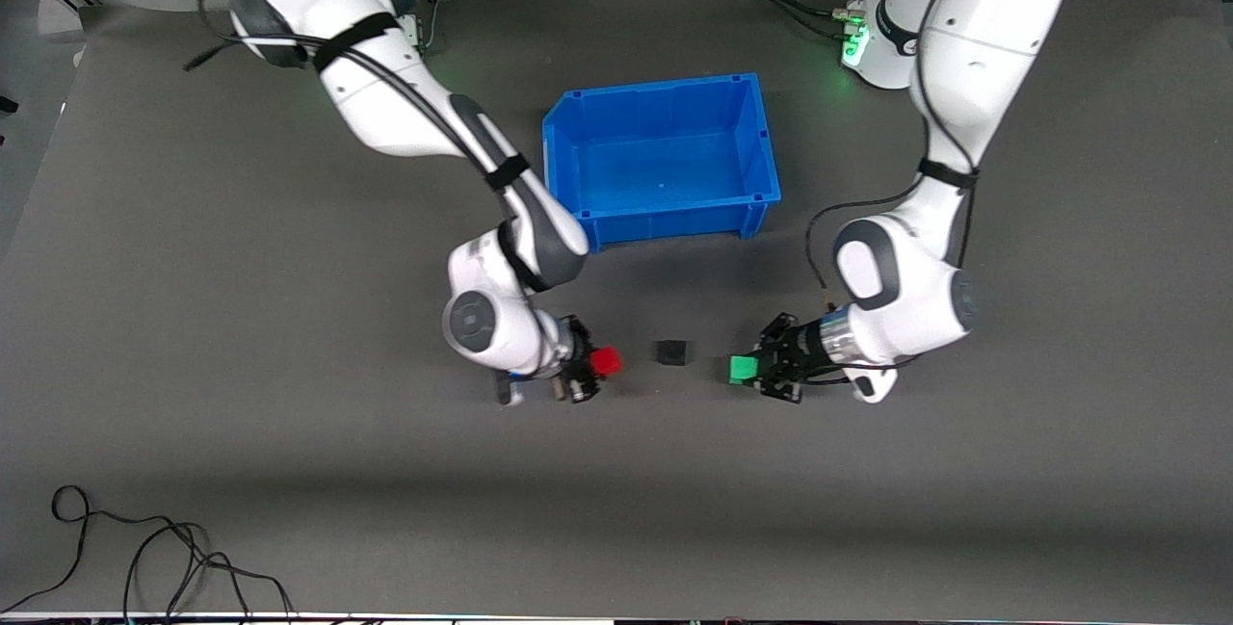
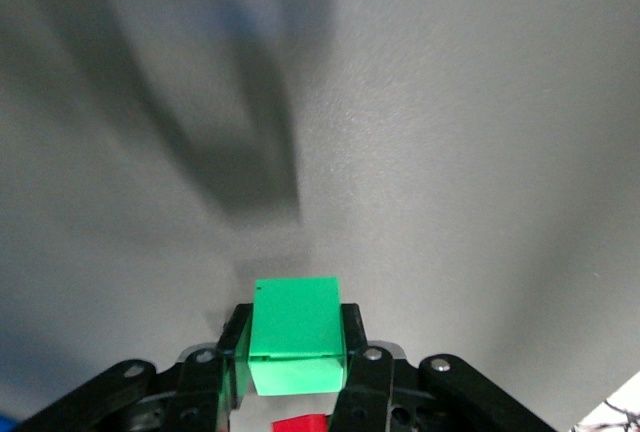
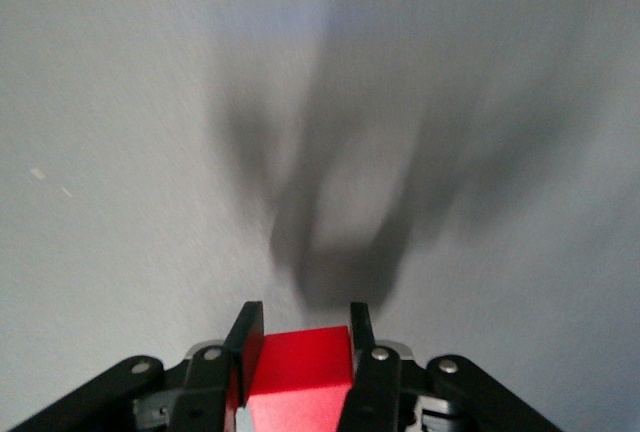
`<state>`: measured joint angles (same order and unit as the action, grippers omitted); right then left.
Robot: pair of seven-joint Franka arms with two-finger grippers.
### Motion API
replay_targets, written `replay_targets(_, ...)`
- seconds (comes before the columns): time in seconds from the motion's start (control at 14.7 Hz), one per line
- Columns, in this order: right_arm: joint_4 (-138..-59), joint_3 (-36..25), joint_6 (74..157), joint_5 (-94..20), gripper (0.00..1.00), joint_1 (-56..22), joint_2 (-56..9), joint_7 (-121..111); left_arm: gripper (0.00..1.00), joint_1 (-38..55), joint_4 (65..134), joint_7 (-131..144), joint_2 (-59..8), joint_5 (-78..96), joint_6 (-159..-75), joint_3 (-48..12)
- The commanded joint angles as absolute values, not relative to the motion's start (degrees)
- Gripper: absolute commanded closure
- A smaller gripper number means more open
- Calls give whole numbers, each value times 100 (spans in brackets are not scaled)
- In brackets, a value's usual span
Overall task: Attach green and red cubes to black cube
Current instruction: 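Carry the red cube and green cube toward the black cube with both grippers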
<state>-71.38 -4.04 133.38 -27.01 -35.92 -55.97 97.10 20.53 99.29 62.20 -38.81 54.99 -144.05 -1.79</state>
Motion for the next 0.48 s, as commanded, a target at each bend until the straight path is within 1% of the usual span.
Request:
replay_targets(0.0,-6724,-475,13271,-2795,100,-3542,-5818,9879,73,2399,9765,6512,-4139,5599,-14765,-70)
replay_targets(0.14,-6689,-475,13280,-2777,100,-3638,-5897,9966,73,2548,9765,6679,-4192,5607,-14897,-70)
replay_targets(0.41,-6381,-475,13280,-2760,100,-3832,-6117,10423,73,2733,9773,6907,-4192,5599,-14897,-70)
